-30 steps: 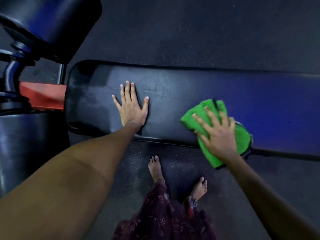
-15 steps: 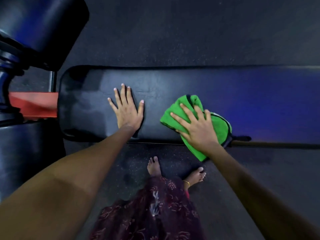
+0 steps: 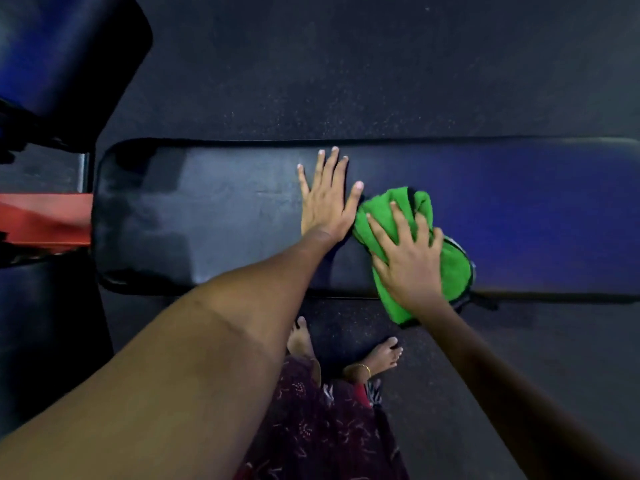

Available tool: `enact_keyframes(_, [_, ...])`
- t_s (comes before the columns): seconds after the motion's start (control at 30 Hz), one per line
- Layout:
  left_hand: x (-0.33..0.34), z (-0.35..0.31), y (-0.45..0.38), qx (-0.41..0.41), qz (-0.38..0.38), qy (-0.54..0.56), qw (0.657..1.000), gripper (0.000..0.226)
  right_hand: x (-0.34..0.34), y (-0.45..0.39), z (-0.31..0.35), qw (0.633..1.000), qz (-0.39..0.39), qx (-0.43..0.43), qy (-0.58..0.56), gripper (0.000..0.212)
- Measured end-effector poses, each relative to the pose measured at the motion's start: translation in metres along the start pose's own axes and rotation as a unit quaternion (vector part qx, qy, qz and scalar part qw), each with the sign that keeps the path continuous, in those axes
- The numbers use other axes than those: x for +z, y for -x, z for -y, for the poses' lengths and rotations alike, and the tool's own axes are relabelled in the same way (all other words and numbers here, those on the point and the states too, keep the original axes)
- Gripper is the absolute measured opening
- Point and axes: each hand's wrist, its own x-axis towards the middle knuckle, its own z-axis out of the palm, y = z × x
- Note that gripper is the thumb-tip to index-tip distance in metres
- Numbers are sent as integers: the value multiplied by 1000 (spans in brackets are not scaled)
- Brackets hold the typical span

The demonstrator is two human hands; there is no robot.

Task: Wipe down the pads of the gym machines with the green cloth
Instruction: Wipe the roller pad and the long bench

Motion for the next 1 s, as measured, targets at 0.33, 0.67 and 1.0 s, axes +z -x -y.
enact_keyframes(0.33, [6,-6,-3,-24,7,-89,996,58,-32,-79,-66,954,-14,274,-117,63])
enact_keyframes(0.67, [7,-6,-3,-22,-22,-88,996,69,0,-2,-62,997,-40,-63,-24,57])
enact_keyframes(1.0, [8,-7,-2,-24,-30,-81,996,68,-31,-95,-52,976,-13,193,-105,64])
